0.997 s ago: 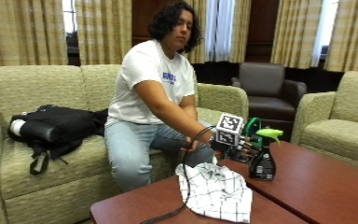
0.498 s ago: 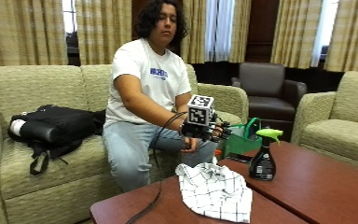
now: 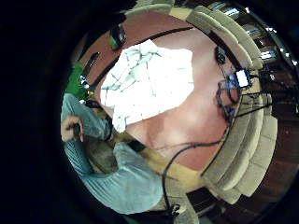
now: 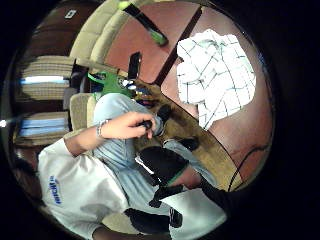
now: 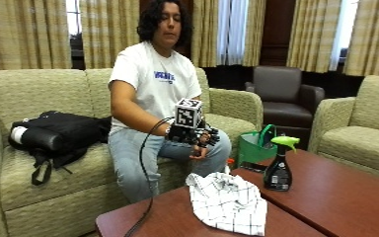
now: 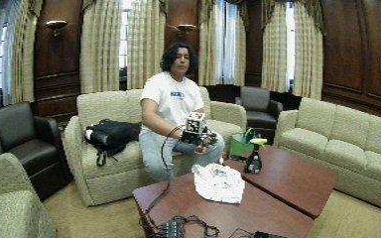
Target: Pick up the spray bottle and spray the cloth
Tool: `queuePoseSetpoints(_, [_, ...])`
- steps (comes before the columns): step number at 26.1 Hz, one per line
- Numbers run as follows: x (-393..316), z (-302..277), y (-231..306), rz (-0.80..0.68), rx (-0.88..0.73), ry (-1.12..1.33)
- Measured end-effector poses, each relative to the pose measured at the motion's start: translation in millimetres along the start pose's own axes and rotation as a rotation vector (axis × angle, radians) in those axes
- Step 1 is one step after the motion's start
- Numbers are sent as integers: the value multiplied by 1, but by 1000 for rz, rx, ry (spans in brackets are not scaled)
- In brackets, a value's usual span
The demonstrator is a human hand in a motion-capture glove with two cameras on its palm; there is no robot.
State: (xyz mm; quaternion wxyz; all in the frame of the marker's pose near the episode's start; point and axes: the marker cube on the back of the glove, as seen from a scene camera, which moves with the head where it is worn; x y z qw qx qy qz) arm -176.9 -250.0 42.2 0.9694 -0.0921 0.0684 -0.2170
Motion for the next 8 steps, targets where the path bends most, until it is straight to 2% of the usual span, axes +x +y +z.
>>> queuePoseSetpoints(8, [12,-4,11,19,20,-7])
